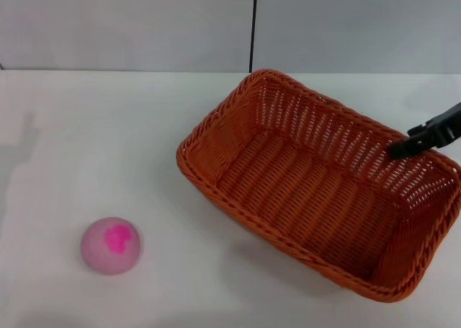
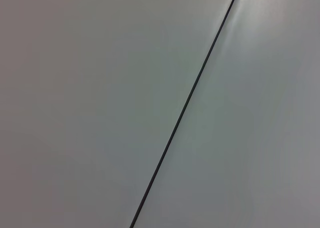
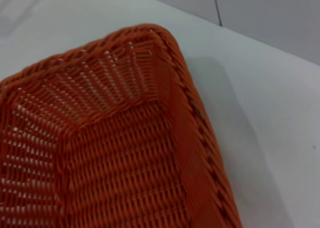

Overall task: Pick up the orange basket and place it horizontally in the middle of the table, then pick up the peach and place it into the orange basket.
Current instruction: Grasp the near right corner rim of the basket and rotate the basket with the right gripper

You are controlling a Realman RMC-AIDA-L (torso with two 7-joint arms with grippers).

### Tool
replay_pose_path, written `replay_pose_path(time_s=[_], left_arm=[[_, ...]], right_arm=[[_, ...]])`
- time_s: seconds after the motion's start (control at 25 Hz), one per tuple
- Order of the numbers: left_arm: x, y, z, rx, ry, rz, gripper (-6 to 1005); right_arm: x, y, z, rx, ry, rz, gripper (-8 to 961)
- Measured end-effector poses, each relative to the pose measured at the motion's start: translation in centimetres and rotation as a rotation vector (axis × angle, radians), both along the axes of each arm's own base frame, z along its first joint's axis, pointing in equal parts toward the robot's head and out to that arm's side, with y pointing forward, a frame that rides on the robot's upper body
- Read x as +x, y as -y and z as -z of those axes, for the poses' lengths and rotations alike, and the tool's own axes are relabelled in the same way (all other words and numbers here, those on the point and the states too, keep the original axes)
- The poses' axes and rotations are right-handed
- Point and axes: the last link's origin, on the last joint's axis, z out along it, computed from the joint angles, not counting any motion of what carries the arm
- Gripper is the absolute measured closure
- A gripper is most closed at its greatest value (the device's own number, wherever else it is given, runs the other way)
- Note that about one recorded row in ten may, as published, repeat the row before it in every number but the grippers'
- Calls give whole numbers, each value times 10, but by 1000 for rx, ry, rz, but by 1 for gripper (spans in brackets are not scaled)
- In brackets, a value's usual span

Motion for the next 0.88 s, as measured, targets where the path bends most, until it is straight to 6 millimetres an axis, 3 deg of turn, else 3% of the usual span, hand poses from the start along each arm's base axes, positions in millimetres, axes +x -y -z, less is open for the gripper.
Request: replay_pose_path(time_s=[0.24, 0.64, 0.88], left_arm=[[-1, 0, -1, 1, 0, -2, 186], [-1, 0, -1, 0, 0, -6, 191], [-2, 2, -1, 3, 0, -8, 194]], right_arm=[[5, 1, 11, -22, -3, 0, 214], [6, 3, 15, -38, 1, -4, 655], [5, 4, 10, -2, -106, 10, 752]])
